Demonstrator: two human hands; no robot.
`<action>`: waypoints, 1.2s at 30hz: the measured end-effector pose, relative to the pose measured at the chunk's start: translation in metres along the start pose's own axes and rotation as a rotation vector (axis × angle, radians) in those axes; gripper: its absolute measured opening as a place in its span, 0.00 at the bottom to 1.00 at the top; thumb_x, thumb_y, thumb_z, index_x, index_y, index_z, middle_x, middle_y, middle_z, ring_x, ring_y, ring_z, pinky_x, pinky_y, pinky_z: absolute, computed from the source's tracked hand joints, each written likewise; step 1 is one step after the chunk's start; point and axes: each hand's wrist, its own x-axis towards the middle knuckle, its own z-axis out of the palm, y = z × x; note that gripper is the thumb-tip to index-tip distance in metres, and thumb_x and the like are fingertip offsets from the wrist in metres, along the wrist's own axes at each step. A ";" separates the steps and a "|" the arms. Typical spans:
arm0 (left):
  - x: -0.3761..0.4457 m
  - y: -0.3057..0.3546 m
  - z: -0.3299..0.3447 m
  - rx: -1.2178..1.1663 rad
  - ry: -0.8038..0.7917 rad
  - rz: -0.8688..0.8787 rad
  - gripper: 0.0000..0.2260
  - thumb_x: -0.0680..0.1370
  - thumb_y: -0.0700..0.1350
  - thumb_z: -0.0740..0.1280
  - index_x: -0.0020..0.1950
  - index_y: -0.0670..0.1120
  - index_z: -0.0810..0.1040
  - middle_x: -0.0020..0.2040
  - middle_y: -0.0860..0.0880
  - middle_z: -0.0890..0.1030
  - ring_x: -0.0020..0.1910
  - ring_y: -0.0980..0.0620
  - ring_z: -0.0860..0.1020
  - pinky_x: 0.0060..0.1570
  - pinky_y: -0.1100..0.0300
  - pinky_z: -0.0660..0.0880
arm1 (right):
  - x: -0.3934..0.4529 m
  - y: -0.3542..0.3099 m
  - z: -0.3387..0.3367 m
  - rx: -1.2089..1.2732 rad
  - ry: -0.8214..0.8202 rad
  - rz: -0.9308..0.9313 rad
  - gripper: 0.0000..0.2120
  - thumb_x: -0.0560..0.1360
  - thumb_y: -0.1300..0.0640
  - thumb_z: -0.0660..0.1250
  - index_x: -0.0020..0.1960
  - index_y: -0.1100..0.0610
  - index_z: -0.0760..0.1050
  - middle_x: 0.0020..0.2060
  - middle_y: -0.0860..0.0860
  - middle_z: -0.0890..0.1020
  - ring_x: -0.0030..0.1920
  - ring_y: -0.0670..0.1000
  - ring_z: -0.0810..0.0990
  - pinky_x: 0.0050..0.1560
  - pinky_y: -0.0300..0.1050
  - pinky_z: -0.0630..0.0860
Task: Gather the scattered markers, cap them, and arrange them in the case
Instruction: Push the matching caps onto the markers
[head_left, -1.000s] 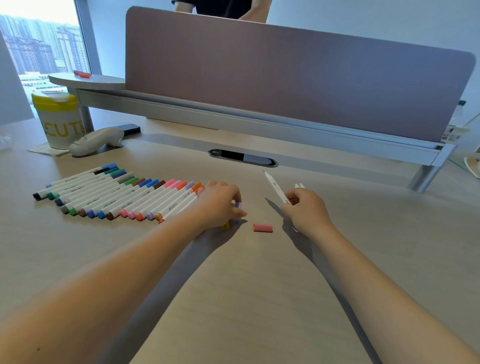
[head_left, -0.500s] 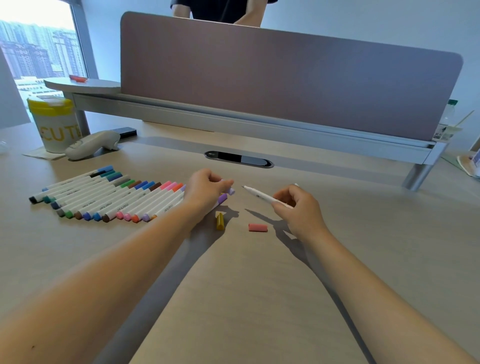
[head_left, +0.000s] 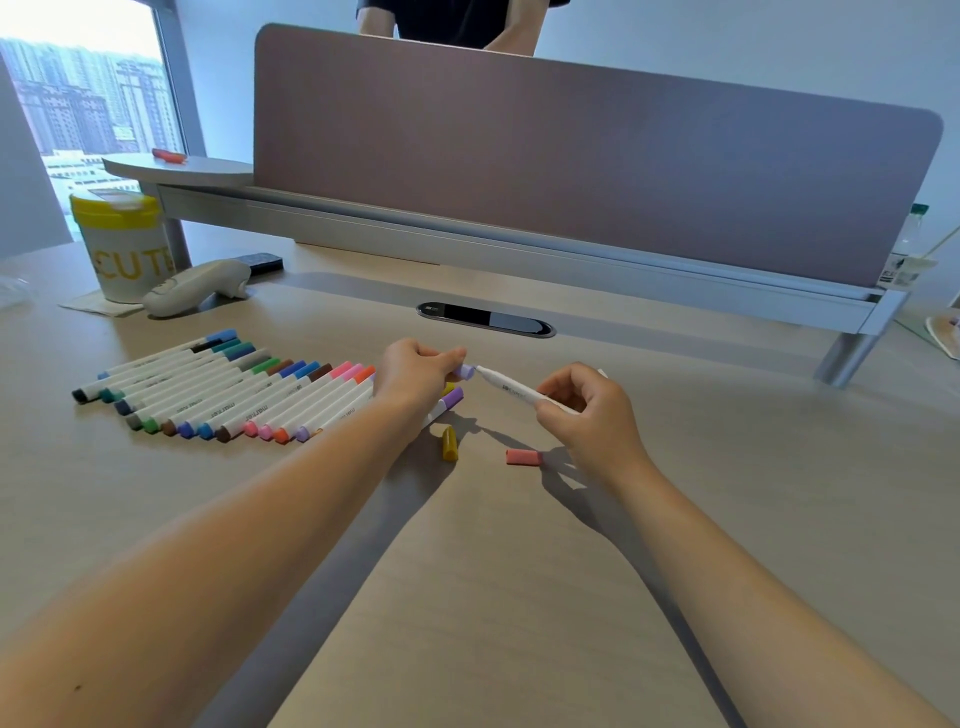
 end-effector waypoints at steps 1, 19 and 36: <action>0.001 -0.001 -0.001 -0.011 0.007 -0.006 0.07 0.76 0.46 0.66 0.41 0.43 0.74 0.37 0.47 0.75 0.48 0.46 0.76 0.57 0.51 0.75 | 0.000 -0.001 0.000 0.002 0.000 -0.004 0.03 0.74 0.63 0.65 0.43 0.58 0.72 0.33 0.45 0.71 0.34 0.43 0.71 0.32 0.29 0.66; -0.010 0.000 0.008 0.037 -0.047 0.136 0.09 0.76 0.45 0.66 0.38 0.46 0.69 0.35 0.50 0.75 0.44 0.48 0.74 0.43 0.57 0.74 | 0.000 -0.005 0.010 -0.011 0.049 0.002 0.07 0.75 0.60 0.64 0.39 0.54 0.69 0.32 0.45 0.70 0.32 0.44 0.71 0.26 0.24 0.66; -0.006 0.004 0.008 0.077 -0.188 0.114 0.09 0.77 0.40 0.63 0.57 0.43 0.70 0.41 0.47 0.78 0.44 0.49 0.78 0.43 0.59 0.76 | 0.009 0.012 0.005 0.020 0.065 0.149 0.10 0.78 0.57 0.60 0.50 0.61 0.78 0.43 0.51 0.79 0.43 0.47 0.76 0.51 0.39 0.77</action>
